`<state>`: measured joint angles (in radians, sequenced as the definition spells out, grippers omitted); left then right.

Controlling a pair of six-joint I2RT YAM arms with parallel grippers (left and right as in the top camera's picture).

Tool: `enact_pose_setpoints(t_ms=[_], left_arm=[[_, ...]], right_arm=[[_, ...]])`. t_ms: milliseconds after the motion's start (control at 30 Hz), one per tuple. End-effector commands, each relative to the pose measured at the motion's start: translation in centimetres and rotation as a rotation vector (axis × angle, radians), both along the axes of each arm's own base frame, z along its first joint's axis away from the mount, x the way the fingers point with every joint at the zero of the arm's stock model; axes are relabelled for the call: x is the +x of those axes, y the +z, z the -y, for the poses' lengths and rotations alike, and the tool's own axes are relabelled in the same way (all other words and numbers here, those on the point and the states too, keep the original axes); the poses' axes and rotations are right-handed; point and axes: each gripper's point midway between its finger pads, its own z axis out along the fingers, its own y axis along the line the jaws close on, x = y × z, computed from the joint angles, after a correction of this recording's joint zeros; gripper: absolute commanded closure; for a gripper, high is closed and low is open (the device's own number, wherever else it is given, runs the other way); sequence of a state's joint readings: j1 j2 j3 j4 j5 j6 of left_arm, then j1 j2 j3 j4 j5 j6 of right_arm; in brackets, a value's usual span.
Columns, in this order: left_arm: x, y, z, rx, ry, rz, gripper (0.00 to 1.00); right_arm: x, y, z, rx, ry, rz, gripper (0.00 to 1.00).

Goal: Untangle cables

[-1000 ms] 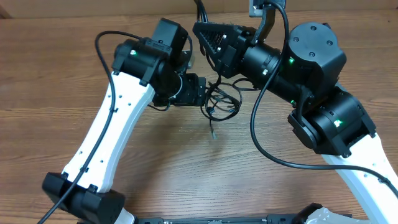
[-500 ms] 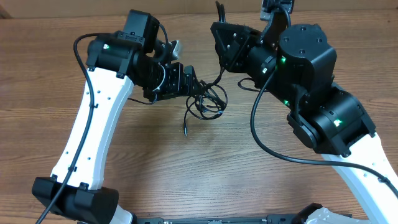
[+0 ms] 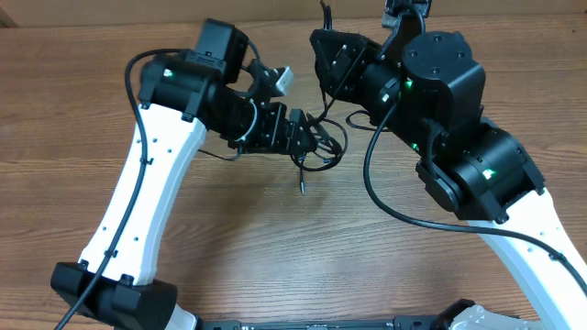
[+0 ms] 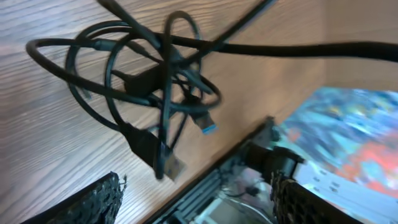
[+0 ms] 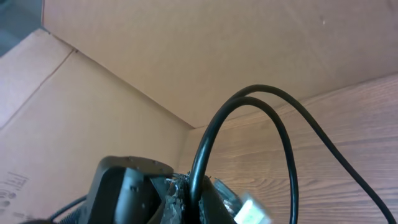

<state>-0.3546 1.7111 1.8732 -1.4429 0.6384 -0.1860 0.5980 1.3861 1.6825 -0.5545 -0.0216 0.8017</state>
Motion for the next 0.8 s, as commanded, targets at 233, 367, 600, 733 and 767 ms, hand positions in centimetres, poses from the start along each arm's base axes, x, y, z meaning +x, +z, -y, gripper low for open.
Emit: enact_pose_setpoints(t_ms=[233,367,600,733,767], left_arm=[[0.9,-1.4,-1.1,0.274,0.145,0.101,0.3],[2.0,-2.0,-2.7,0.362,0.254,0.109,0.41],[3.3,-3.4,-5.7,0.535,0.386,0.121,0.75],[3.5,-3.6,-6.5,0.574,0.405,0.128,0.94],[3.5,-3.6,-6.6,0.578,0.408,0.13,0.94]], right_arm=[[-0.2,2.2,-0.2,0.099,0.01,0.021,0.96],[-0.6,2.3,-0.6,0.105,0.042,0.019,0.96],[-0.3,2.3,0.1,0.104,0.035,0.017,0.96],[0.2,1.8,1.2,0.093,0.016,-0.004,0.96],[0.5,1.5,1.6,0.084,0.006,-0.012,0.96]])
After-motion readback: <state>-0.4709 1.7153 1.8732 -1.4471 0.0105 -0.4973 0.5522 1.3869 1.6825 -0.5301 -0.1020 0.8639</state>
